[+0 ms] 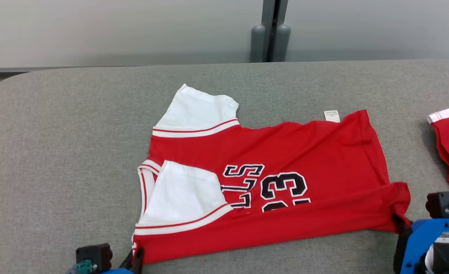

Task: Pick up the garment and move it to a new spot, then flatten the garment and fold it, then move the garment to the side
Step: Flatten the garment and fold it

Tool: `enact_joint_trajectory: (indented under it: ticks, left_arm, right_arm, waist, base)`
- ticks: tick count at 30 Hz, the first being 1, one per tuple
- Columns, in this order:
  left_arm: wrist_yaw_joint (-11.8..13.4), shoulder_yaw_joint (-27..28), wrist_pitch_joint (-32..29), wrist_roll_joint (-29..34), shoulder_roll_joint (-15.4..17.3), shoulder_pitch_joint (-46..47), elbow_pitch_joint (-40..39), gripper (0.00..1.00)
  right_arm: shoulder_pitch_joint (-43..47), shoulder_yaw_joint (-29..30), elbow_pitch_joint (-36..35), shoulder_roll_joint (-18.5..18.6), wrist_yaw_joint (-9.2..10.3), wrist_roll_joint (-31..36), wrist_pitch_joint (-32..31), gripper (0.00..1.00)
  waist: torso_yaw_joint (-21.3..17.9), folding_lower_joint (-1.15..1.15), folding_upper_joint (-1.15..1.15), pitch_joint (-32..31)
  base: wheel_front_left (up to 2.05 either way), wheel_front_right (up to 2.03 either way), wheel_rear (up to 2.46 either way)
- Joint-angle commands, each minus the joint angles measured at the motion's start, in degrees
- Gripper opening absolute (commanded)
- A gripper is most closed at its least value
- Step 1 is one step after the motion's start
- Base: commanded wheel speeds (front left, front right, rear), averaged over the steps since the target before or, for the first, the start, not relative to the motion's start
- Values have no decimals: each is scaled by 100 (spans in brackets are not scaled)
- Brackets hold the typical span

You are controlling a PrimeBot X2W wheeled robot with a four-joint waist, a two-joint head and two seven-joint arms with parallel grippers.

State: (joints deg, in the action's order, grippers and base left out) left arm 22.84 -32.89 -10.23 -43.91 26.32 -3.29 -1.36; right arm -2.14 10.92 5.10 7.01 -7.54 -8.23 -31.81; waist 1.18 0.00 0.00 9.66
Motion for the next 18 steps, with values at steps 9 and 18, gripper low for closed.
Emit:
enact_joint_trajectory:
  ticks: [9,18]
  left_arm:
    - [-237,-50,-322,237,407,635,-273,100]
    - [-1003,128,-1250,162,571,2882,503,100]
  right_arm:
    - [-271,140,-493,-55,5,70,-354,100]
    - [-2172,-884,-299,581,5,-275,-1258,100]
  waist:
    - [-18,0,0,86]
    - [-513,0,0,433]
  base:
    - [0,0,0]
    - [0,0,0]
